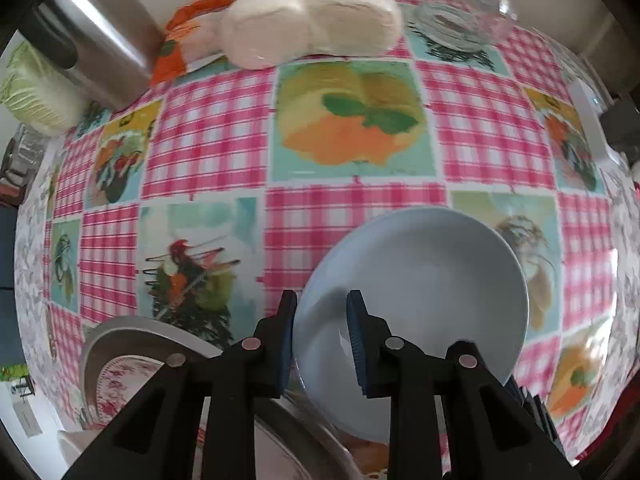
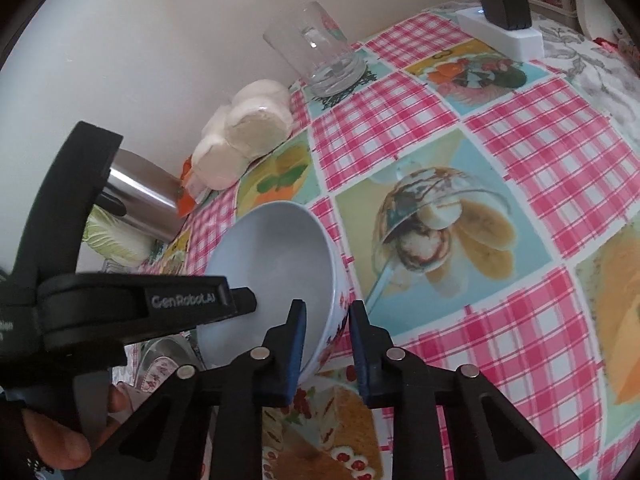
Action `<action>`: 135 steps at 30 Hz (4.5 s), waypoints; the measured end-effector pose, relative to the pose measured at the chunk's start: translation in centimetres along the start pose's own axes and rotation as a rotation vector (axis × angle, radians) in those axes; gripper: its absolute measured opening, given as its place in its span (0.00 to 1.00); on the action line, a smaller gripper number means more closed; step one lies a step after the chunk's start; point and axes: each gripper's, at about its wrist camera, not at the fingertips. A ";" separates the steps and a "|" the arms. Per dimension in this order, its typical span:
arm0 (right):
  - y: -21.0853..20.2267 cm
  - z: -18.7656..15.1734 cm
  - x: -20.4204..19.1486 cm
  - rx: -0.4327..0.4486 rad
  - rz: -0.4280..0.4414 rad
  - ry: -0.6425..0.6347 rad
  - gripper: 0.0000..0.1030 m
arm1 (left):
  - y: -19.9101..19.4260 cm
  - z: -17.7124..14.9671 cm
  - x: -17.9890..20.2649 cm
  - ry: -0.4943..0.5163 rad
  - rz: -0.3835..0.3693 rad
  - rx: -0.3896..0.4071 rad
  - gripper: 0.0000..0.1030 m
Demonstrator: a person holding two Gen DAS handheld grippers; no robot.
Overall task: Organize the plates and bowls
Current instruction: 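Close both grippers on the pale blue bowl rim, then carry the pale blue bowl with both grippers toward the steel basin, then lower the pale blue bowl with both grippers onto the square bowl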
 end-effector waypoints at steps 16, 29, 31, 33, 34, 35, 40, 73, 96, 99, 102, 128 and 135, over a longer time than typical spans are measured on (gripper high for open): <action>-1.6 0.7 5.0 0.012 -0.044 0.097 0.22 | 0.0 -2.2 6.2 0.042 -0.139 0.001 0.26; -1.0 0.5 4.7 0.009 -0.062 0.080 0.21 | 0.3 -2.9 5.1 -0.006 -0.189 0.073 0.23; -1.0 0.5 4.4 0.008 -0.064 0.070 0.18 | -0.1 -3.1 4.7 0.006 -0.170 0.088 0.21; -0.9 0.5 4.2 0.007 -0.075 0.062 0.18 | -0.8 -3.3 5.0 0.013 -0.160 0.096 0.20; -0.9 0.5 4.1 0.007 -0.081 0.057 0.18 | -1.0 -3.2 5.1 0.014 -0.159 0.097 0.20; -0.9 0.4 4.0 0.004 -0.083 0.054 0.18 | -1.2 -3.2 5.1 0.018 -0.156 0.100 0.20; -1.4 0.5 3.5 0.008 -0.083 0.031 0.19 | -2.6 -2.9 3.6 0.027 -0.188 0.151 0.20; -9.7 -6.5 -17.6 0.048 0.022 -0.442 0.21 | -14.7 -15.1 -17.7 -0.362 -0.436 0.500 0.20; -6.3 -10.3 -17.8 -0.021 -0.151 -0.441 0.22 | -9.2 -16.5 -20.0 -0.434 -0.583 0.403 0.20; -6.2 -10.3 -17.8 -0.027 -0.150 -0.446 0.22 | -9.1 -16.6 -20.2 -0.445 -0.589 0.405 0.20; -6.2 -10.4 -17.9 -0.028 -0.154 -0.450 0.23 | -9.1 -16.6 -20.2 -0.447 -0.578 0.410 0.20; -7.5 -9.6 -17.8 0.016 -0.178 -0.450 0.38 | -8.9 -16.7 -20.4 -0.483 -0.543 0.437 0.06; -8.2 -8.8 -16.5 0.048 -0.175 -0.395 0.29 | -8.9 -16.7 -20.4 -0.482 -0.548 0.431 0.06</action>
Point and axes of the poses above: each gripper's, at about its wrist camera, not at the fingertips, and y roughly the way its jaws point, x to its right, z to its top, and after that the axes turned 1 degree about z, right-handed
